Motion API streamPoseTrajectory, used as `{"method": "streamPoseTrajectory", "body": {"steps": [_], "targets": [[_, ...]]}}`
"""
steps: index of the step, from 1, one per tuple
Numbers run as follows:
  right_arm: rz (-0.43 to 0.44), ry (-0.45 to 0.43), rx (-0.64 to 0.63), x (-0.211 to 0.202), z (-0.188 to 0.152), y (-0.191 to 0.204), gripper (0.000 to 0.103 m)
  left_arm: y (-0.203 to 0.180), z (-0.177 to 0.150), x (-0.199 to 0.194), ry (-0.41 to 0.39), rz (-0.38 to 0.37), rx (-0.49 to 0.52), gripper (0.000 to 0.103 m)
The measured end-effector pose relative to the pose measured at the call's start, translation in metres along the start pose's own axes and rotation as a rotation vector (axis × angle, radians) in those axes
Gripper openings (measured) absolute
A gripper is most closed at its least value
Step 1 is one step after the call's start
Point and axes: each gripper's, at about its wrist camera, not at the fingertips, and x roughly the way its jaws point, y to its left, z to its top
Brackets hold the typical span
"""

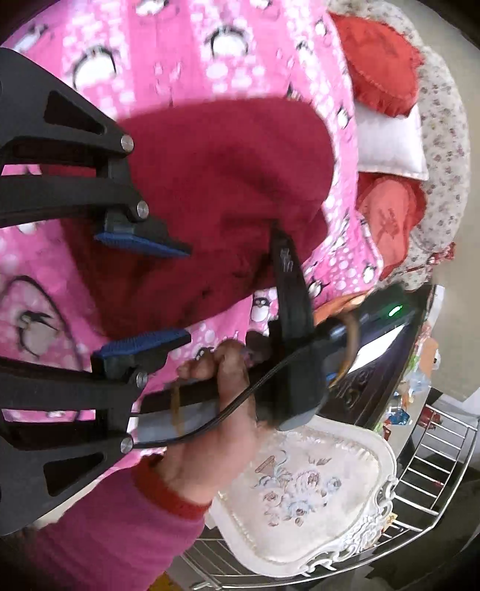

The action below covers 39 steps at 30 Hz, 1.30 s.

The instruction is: Fold small clothes

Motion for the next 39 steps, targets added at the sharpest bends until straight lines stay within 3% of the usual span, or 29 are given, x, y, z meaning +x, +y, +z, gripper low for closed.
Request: {"method": "streamPoseTrajectory", "body": {"steps": [1, 3, 4, 7, 11, 12, 13, 14, 19, 22, 24, 25, 26, 29, 30, 32, 34, 36, 37, 38, 39], "targets": [[-0.012, -0.009, 0.011, -0.007, -0.001, -0.002, 0.04, 0.0, -0.005, -0.015, -0.019, 0.011, 0.006, 0.049], [0.016, -0.041, 0.039, -0.03, -0.005, -0.009, 0.04, 0.009, -0.008, -0.033, -0.049, 0.053, 0.004, 0.061], [0.052, -0.06, 0.05, -0.046, -0.01, -0.01, 0.04, 0.018, -0.01, -0.041, -0.064, 0.096, 0.004, 0.061], [0.133, -0.065, 0.026, -0.073, -0.025, 0.003, 0.057, 0.036, -0.017, -0.035, -0.038, 0.217, -0.005, 0.061], [0.187, 0.02, 0.014, -0.072, -0.057, 0.025, 0.059, 0.048, -0.034, -0.014, 0.018, 0.247, -0.032, 0.061], [0.184, 0.042, 0.007, -0.066, -0.065, 0.027, 0.055, 0.048, -0.037, -0.008, 0.035, 0.248, -0.032, 0.061], [0.165, 0.06, -0.021, -0.058, -0.074, 0.032, 0.033, 0.048, -0.04, -0.002, 0.051, 0.247, -0.03, 0.061], [0.141, 0.058, -0.034, -0.055, -0.082, 0.032, 0.025, 0.047, -0.044, 0.004, 0.069, 0.246, -0.026, 0.061], [0.116, 0.011, 0.013, -0.065, -0.112, 0.01, 0.018, 0.038, -0.059, 0.007, 0.085, 0.235, -0.007, 0.061], [0.108, 0.06, 0.043, -0.044, -0.118, 0.001, 0.018, 0.036, -0.057, 0.011, 0.103, 0.257, -0.01, 0.061], [0.167, 0.027, 0.102, -0.058, -0.114, -0.007, 0.021, 0.033, -0.053, 0.0, 0.06, 0.269, 0.0, 0.061], [0.18, 0.004, 0.117, -0.067, -0.113, -0.011, 0.03, 0.031, -0.05, -0.007, 0.034, 0.276, 0.009, 0.061], [0.17, -0.031, 0.128, -0.081, -0.108, -0.015, 0.038, 0.029, -0.046, -0.011, 0.017, 0.284, 0.017, 0.061], [0.114, -0.116, 0.115, -0.103, -0.09, -0.015, 0.044, 0.026, -0.033, -0.01, -0.005, 0.297, 0.029, 0.061], [0.104, -0.119, 0.106, -0.102, -0.081, -0.012, 0.048, 0.025, -0.031, -0.005, 0.0, 0.306, 0.03, 0.061], [0.048, -0.098, 0.116, -0.089, -0.066, -0.009, 0.066, 0.024, -0.027, 0.003, 0.008, 0.321, 0.024, 0.061], [0.026, -0.066, 0.148, -0.068, -0.056, -0.013, 0.067, 0.024, -0.029, 0.014, 0.028, 0.319, 0.01, 0.061], [0.064, 0.004, 0.193, -0.037, -0.052, -0.022, 0.06, 0.024, -0.032, 0.021, 0.039, 0.333, 0.004, 0.061], [0.108, 0.032, 0.211, -0.024, -0.05, -0.025, 0.035, 0.024, -0.034, 0.023, 0.036, 0.346, 0.01, 0.061], [0.141, 0.037, 0.214, -0.017, -0.049, -0.025, 0.027, 0.023, -0.034, 0.024, 0.036, 0.35, 0.014, 0.061], [0.119, 0.014, 0.193, -0.02, -0.048, -0.024, 0.022, 0.023, -0.033, 0.025, 0.037, 0.352, 0.018, 0.062]]}}
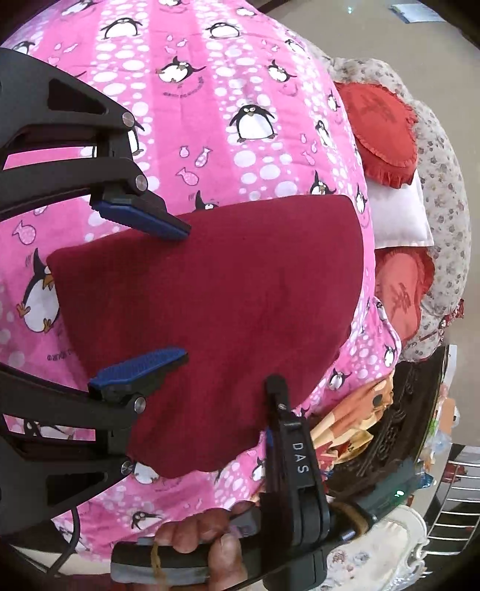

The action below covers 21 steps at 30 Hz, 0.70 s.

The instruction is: Fold small clothes

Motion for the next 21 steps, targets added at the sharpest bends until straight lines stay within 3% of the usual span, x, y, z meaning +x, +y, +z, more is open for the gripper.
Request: {"method": "streamPoseTrajectory", "body": {"steps": [1, 2, 6, 11, 15, 19, 21], "targets": [[-0.026, -0.031, -0.039, -0.005, 0.001, 0.004, 0.014, 0.0, 0.001, 0.001, 0.001, -0.001, 0.001, 0.062], [-0.052, -0.063, -0.069, -0.012, 0.001, 0.007, 0.012, 0.001, 0.002, 0.003, 0.002, -0.002, -0.002, 0.064], [-0.186, -0.049, -0.102, 0.012, -0.002, -0.002, 0.011, 0.002, 0.006, 0.013, 0.017, -0.006, -0.038, 0.072], [-0.135, -0.084, -0.032, -0.016, -0.008, -0.007, 0.014, 0.005, 0.006, 0.016, 0.031, 0.009, -0.057, 0.072], [-0.129, -0.147, -0.144, -0.057, -0.023, 0.029, 0.016, 0.006, 0.006, 0.017, 0.029, 0.012, -0.076, 0.072], [-0.062, -0.13, -0.174, -0.063, -0.041, 0.045, 0.027, 0.004, 0.005, 0.016, 0.029, 0.026, -0.077, 0.072], [-0.075, -0.108, -0.183, -0.053, -0.049, 0.045, 0.027, 0.004, 0.005, 0.015, 0.032, 0.03, -0.078, 0.072]]}}
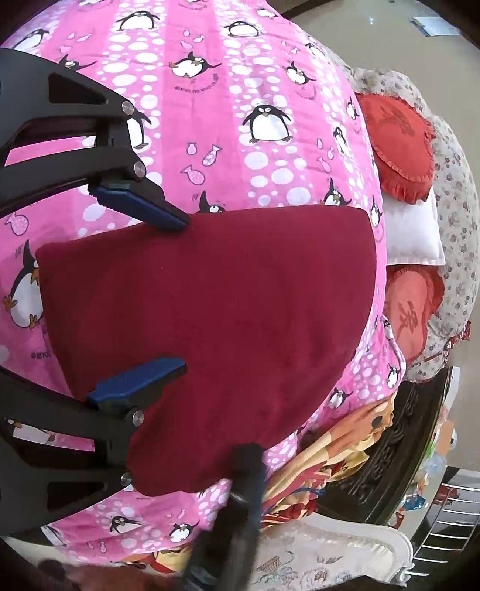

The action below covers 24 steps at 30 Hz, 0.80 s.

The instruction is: Fold small clothes

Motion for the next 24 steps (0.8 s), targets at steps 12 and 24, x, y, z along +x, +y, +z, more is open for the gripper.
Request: {"method": "streamPoseTrajectory", "body": {"steps": [12, 24], "targets": [[0.014, 0.031, 0.081, 0.008, -0.027, -0.031, 0.038, 0.003, -0.002, -0.008, 0.005, -0.009, 0.008, 0.072], [0.126, -0.018, 0.294, 0.026, -0.008, -0.065, 0.084, 0.049, 0.024, 0.0, 0.011, -0.224, -0.171, 0.075]]}}
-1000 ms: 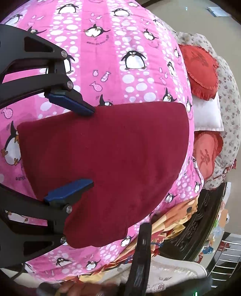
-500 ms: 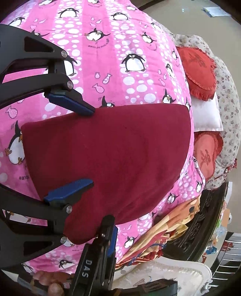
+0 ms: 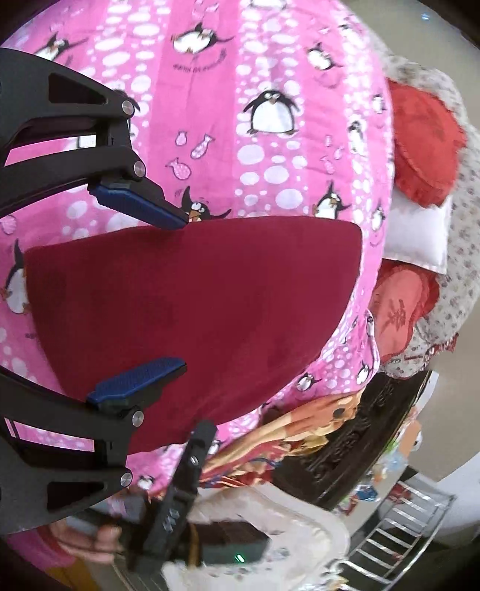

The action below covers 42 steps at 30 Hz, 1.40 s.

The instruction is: Fold small clothes

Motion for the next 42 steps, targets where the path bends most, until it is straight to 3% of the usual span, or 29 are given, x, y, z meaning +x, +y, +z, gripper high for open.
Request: {"method": "streamPoseTrajectory", "body": {"steps": [6, 9, 12, 13, 14, 16, 19, 23, 26, 31, 35, 38, 40, 42], "targets": [[0.085, 0.043, 0.057, 0.035, 0.005, -0.017, 0.096, 0.014, 0.002, 0.034, 0.078, -0.035, -0.06, 0.08], [0.119, 0.047, 0.036, 0.043, 0.008, -0.012, 0.098, 0.015, 0.002, 0.042, 0.063, -0.048, -0.082, 0.088], [0.148, 0.055, 0.044, 0.052, 0.008, -0.012, 0.098, 0.014, 0.004, 0.048, 0.06, -0.053, -0.097, 0.089], [0.15, 0.049, 0.04, 0.052, 0.007, -0.011, 0.094, 0.013, 0.004, 0.048, 0.058, -0.054, -0.101, 0.089], [0.165, 0.047, 0.037, 0.051, 0.006, -0.01, 0.082, 0.012, 0.004, 0.048, 0.056, -0.051, -0.099, 0.089], [0.196, 0.045, 0.044, 0.048, 0.005, -0.008, 0.068, 0.007, 0.004, 0.048, 0.054, -0.049, -0.082, 0.087], [0.167, 0.029, 0.012, 0.039, 0.004, 0.0, 0.053, 0.002, 0.005, 0.045, 0.053, -0.036, -0.06, 0.078], [0.128, -0.005, -0.04, 0.018, 0.004, 0.02, 0.037, -0.002, 0.005, 0.028, 0.029, -0.022, -0.036, 0.053], [0.199, -0.016, -0.043, -0.004, 0.004, 0.036, 0.034, -0.002, 0.002, 0.001, 0.019, -0.032, -0.026, 0.045], [0.255, 0.015, -0.104, -0.028, -0.017, 0.076, 0.034, 0.006, -0.019, -0.059, 0.013, 0.001, -0.015, 0.045], [0.311, 0.105, -0.101, -0.022, -0.046, 0.1, 0.034, 0.027, -0.045, -0.094, 0.06, 0.063, -0.053, 0.045], [0.263, 0.159, -0.124, -0.003, -0.069, 0.111, 0.039, 0.041, -0.071, -0.093, 0.121, 0.132, -0.071, 0.045], [0.154, 0.179, -0.172, 0.008, -0.08, 0.115, 0.049, 0.054, -0.086, -0.083, 0.141, 0.184, -0.103, 0.045], [0.049, 0.152, -0.231, 0.005, -0.085, 0.118, 0.05, 0.062, -0.095, -0.083, 0.118, 0.208, -0.119, 0.047]]}}
